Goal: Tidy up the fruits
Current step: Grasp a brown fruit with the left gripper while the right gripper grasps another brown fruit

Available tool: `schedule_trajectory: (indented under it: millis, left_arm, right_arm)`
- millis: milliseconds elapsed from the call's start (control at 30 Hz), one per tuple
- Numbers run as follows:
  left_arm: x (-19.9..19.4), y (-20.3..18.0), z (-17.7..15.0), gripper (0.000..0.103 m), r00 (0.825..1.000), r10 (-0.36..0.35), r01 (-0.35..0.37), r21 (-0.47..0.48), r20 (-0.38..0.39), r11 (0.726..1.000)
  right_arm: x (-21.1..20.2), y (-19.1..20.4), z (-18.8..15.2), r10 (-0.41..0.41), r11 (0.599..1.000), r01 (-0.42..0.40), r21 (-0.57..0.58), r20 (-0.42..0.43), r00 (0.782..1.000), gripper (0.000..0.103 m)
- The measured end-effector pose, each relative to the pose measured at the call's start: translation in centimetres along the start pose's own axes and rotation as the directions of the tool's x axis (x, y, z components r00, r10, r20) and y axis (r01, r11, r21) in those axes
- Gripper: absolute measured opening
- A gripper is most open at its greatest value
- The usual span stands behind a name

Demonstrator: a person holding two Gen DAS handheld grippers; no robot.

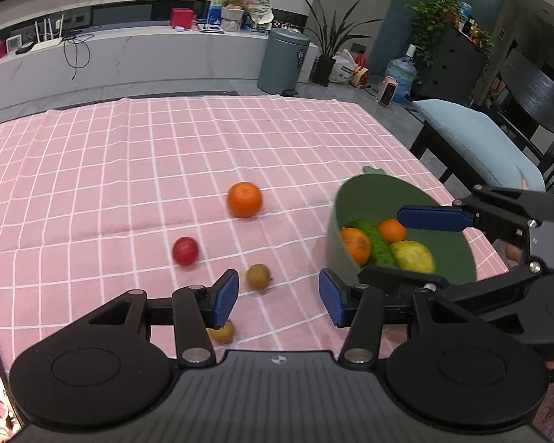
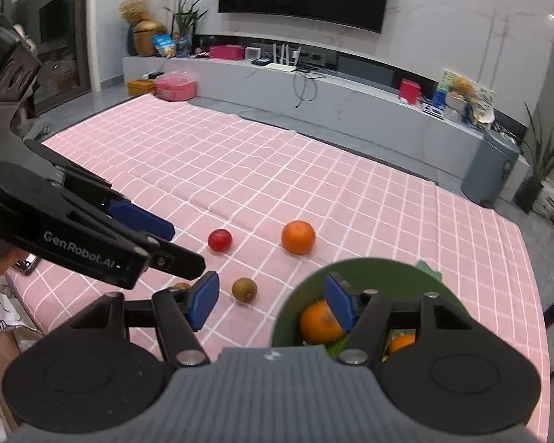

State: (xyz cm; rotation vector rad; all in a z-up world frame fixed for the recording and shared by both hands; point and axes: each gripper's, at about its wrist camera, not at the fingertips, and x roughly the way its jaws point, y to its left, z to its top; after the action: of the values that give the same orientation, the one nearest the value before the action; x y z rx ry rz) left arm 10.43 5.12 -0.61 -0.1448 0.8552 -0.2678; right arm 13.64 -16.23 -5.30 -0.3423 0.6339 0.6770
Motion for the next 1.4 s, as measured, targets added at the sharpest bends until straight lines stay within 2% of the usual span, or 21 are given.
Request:
schedule_trajectory:
  millis: [167, 267, 400, 533, 733, 800, 933, 1100, 1233, 1400]
  left_arm:
    - [0.5, 1.3, -0.4, 0.059, 1.0, -0.006, 0.006, 0.003, -0.017, 1.0]
    - [1.3, 1.6, -0.9, 0.059, 0.999, -0.005, 0.005, 0.007, -0.046, 1.0]
    - [2.8, 2.2, -1.8, 0.053, 0.996, -0.006, 0.005, -0.005, -0.092, 1.0]
    - [4.0, 3.3, -2.6, 0.053, 0.992, -0.007, 0.003, -0.03, -0.128, 1.0]
    - [5.2, 4.1, -3.4, 0.051, 0.987, -0.001, -0.001, -0.012, -0.16, 1.0]
    - [5.3, 4.1, -3.5, 0.049, 0.987, 0.0, 0.0, -0.001, -0.158, 1.0]
    - [5.7, 3.6, -3.7, 0.042, 0.985, 0.012, -0.007, 0.033, -0.17, 0.999]
    - [6.0, 3.2, -3.8, 0.039, 0.985, 0.017, -0.009, 0.05, -0.171, 0.999]
    - [6.2, 3.1, -3.7, 0.031, 0.985, 0.029, -0.02, 0.054, -0.171, 0.998]
    - [6.2, 3.2, -3.6, 0.027, 0.985, 0.042, -0.034, 0.052, -0.168, 0.998]
  right_arm:
    - [1.5, 0.4, 1.0, 0.033, 0.997, -0.035, -0.063, -0.022, 0.999, 0.047]
    - [2.4, 1.1, 1.6, 0.044, 0.992, -0.048, -0.115, -0.037, 0.998, 0.046]
    - [4.3, 1.9, 2.0, 0.081, 0.978, -0.097, -0.185, -0.093, 0.992, 0.041]
    - [6.6, 2.3, 2.0, 0.118, 0.958, -0.157, -0.24, -0.166, 0.979, 0.04]
    - [10.2, 2.4, 2.1, 0.144, 0.926, -0.233, -0.295, -0.295, 0.945, 0.037]
    - [11.2, 2.5, 2.2, 0.14, 0.919, -0.242, -0.31, -0.318, 0.938, 0.032]
    - [12.8, 2.9, 2.4, 0.136, 0.914, -0.253, -0.318, -0.348, 0.927, 0.032]
    - [14.6, 2.8, 2.4, 0.121, 0.923, -0.246, -0.295, -0.384, 0.915, 0.029]
    - [15.3, 2.8, 2.2, 0.105, 0.928, -0.235, -0.289, -0.401, 0.91, 0.023]
    - [15.5, 2.8, 2.1, 0.105, 0.936, -0.225, -0.269, -0.396, 0.912, 0.022]
